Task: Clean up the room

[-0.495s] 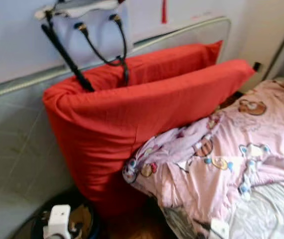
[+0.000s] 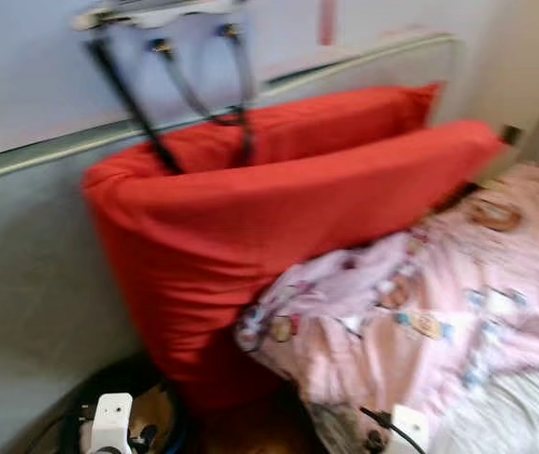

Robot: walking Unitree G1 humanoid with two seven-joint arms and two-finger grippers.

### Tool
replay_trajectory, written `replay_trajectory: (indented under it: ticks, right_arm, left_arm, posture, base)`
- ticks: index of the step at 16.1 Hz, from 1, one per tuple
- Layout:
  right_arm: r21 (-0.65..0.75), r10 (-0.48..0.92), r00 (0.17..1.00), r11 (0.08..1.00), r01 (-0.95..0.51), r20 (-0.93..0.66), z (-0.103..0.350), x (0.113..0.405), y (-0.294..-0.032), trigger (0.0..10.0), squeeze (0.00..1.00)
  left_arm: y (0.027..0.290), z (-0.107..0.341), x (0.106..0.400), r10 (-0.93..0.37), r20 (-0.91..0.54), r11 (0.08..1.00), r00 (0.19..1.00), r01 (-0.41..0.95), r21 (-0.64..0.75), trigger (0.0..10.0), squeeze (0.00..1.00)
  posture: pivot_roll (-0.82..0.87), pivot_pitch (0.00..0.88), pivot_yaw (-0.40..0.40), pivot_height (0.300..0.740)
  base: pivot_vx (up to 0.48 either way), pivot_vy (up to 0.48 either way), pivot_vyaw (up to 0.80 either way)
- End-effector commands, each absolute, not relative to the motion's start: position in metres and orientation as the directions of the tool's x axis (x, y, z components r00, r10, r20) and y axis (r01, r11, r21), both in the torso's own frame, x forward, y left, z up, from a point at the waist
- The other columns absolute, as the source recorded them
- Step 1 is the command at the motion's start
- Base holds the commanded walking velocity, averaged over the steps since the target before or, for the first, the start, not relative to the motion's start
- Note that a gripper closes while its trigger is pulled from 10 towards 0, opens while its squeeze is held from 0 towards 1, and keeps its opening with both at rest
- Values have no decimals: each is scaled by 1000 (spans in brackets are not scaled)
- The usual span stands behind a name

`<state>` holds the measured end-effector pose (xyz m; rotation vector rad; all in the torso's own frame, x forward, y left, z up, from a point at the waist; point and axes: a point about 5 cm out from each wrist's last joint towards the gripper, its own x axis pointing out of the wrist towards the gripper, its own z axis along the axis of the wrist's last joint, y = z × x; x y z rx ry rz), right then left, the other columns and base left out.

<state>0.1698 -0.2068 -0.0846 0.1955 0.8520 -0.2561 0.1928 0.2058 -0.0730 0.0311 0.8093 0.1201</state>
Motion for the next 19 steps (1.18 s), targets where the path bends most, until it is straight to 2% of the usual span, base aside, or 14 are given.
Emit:
replay_trajectory:
  ticks: [1, 13, 15, 19]
  right_arm:
    - [61, -143, 625, 954, 293, -767, -86, 165, -207, 10000, 0]
    - [55, -141, 617, 956, 288, -774, -88, 162, -209, 10000, 0]
    - [56, -138, 616, 957, 285, -776, -88, 163, -208, 10000, 0]
    - [62, -141, 638, 956, 285, -757, -86, 163, -213, 10000, 0]
  left_arm:
    - [209, -73, 191, 122, -722, 992, 681, -90, 83, 10000, 0]
    - [208, -74, 190, 127, -721, 992, 682, -96, 84, 10000, 0]
    - [208, -74, 191, 128, -718, 992, 684, -98, 84, 10000, 0]
    - [209, -64, 205, 123, -663, 992, 739, -102, 71, 10000, 0]
  posture:
    - [-38, 0, 21, 740]
    - [-40, 0, 18, 740]
    - [-41, 0, 19, 740]
    - [-47, 0, 23, 740]
  base:
    - [0, 0, 0]
    - [231, 0, 0]
    - [0, 0, 0]
    - [0, 0, 0]
